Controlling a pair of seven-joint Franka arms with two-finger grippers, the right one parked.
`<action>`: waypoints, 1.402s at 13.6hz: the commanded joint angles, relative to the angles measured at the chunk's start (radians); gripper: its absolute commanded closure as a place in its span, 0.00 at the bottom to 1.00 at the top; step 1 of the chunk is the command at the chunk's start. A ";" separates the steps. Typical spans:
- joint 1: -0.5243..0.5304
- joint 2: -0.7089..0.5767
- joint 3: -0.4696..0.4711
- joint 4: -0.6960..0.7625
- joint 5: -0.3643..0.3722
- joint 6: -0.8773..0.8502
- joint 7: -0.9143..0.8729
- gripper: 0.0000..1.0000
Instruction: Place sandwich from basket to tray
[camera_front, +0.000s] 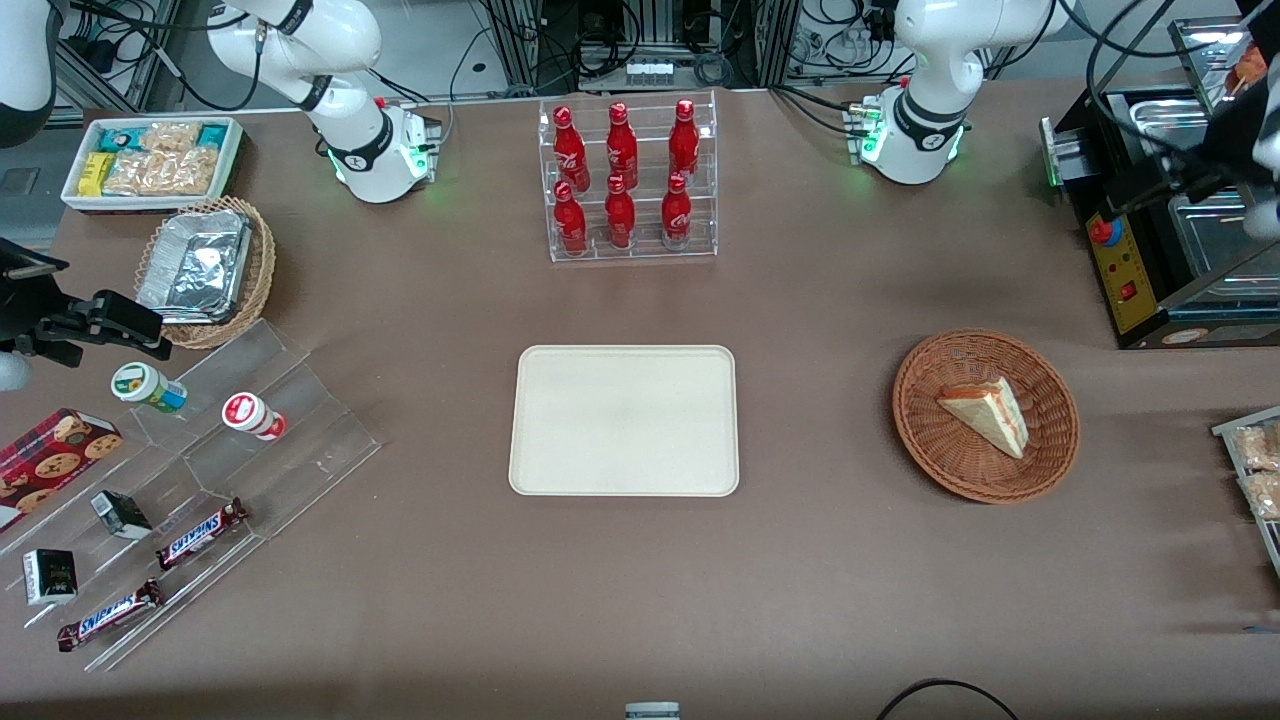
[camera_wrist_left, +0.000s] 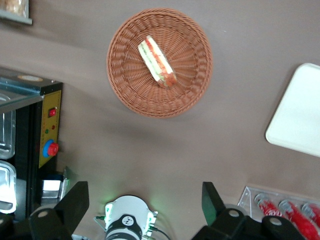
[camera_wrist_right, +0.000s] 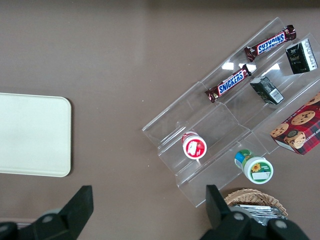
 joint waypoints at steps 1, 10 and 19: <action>0.025 0.057 -0.011 -0.013 0.005 0.060 -0.171 0.00; 0.008 0.184 -0.004 -0.256 0.011 0.531 -0.687 0.00; -0.021 0.382 -0.003 -0.344 0.052 0.827 -0.779 0.00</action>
